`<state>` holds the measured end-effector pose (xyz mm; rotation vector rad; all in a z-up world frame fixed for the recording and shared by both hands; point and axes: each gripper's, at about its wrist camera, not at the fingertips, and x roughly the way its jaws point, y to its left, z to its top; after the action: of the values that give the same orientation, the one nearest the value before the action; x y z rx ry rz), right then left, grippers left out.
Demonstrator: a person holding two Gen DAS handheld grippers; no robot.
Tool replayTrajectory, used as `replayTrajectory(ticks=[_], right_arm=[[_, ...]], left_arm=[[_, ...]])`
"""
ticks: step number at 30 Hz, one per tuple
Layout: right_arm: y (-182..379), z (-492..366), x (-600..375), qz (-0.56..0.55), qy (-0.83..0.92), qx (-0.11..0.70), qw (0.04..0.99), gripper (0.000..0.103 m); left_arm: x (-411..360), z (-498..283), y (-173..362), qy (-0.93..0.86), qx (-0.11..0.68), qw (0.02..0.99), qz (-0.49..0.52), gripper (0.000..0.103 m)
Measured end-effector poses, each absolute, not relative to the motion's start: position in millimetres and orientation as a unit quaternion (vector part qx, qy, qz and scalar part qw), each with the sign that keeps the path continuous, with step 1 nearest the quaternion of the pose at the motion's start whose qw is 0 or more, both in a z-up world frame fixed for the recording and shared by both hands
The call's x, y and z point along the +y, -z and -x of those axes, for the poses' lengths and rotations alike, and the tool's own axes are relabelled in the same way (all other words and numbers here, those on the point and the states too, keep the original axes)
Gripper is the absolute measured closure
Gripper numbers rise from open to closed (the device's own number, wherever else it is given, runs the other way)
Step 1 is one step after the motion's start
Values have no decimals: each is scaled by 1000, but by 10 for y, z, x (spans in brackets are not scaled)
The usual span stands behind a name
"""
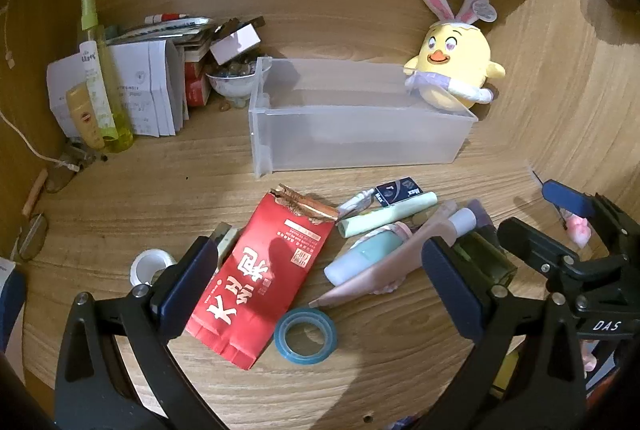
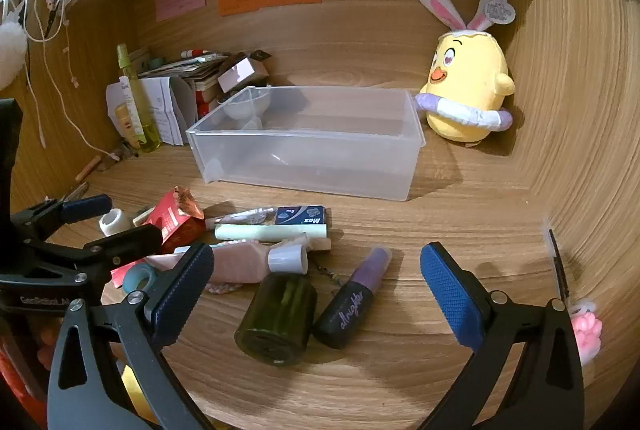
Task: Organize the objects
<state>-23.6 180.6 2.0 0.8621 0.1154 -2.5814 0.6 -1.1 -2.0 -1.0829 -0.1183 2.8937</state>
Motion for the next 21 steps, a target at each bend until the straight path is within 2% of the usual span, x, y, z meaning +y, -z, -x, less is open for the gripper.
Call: replayTrajectory(ticks=[21], right_arm=[[-22, 214, 1783, -306, 927, 42, 211, 0]], left_arm=[[-9, -51, 16, -936, -43, 23, 347, 0]])
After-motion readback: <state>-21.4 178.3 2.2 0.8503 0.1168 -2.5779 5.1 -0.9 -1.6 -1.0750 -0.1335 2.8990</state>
